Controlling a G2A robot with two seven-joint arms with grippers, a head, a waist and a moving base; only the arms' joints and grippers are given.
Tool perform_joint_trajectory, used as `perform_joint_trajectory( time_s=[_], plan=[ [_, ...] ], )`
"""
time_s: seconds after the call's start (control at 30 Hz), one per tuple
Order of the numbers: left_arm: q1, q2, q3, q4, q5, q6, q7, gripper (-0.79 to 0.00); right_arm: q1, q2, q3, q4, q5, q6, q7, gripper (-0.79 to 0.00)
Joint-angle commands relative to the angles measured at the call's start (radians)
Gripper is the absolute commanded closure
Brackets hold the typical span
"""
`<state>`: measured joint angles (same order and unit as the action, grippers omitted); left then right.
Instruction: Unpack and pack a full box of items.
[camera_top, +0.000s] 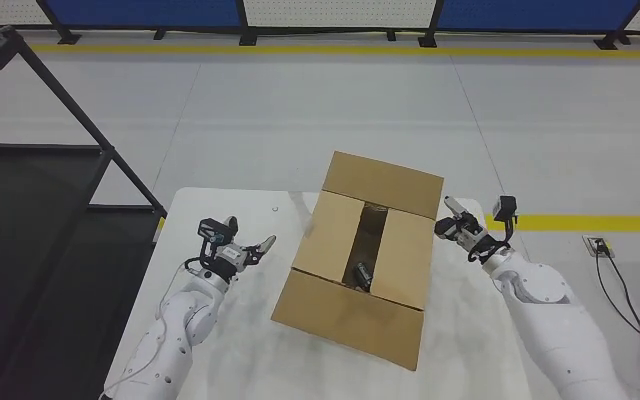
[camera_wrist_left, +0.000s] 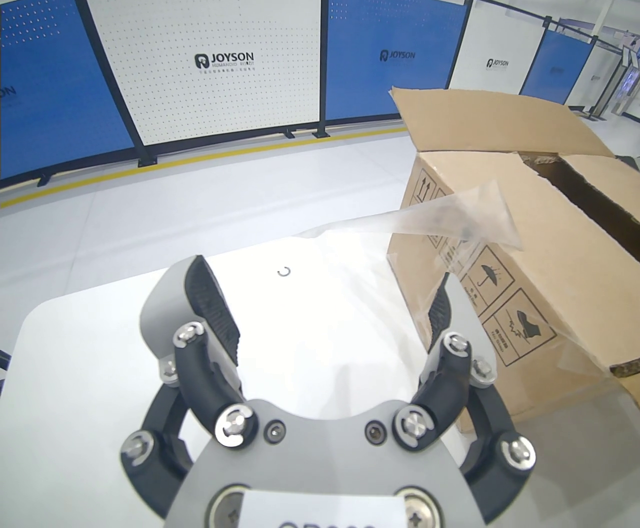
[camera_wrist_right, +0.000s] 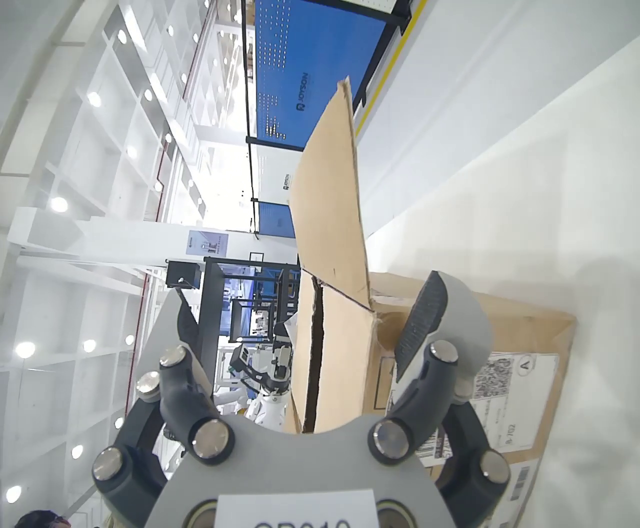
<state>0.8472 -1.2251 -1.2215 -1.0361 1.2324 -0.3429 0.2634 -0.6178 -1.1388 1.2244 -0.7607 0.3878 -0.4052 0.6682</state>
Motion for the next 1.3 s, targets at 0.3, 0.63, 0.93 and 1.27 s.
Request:
perform_joint_trajectory(
  time_s=[0.3, 0.63, 0.93, 1.27],
  plan=[
    [0.036, 0.011, -0.041, 0.007, 0.011, -0.01, 0.006, -0.785, 0.072, -0.056, -0.102, 0.038, -0.003, 0.033, -0.036, -0.785],
    [0.115, 0.037, -0.076, -0.064, 0.069, -0.151, 0.004, -0.785, 0.103, -0.089, -0.122, 0.082, 0.023, -0.034, -0.108, -0.785],
    [0.091, 0.027, -0.067, -0.063, 0.131, 0.108, -0.067, -0.785, 0.079, -0.086, -0.065, 0.101, 0.086, -0.11, -0.11, -0.785],
    [-0.104, -0.002, 0.038, 0.157, 0.278, 0.149, -0.036, -0.785, -0.007, -0.056, 0.033, 0.045, 0.121, -0.186, -0.087, -0.785]
  ],
)
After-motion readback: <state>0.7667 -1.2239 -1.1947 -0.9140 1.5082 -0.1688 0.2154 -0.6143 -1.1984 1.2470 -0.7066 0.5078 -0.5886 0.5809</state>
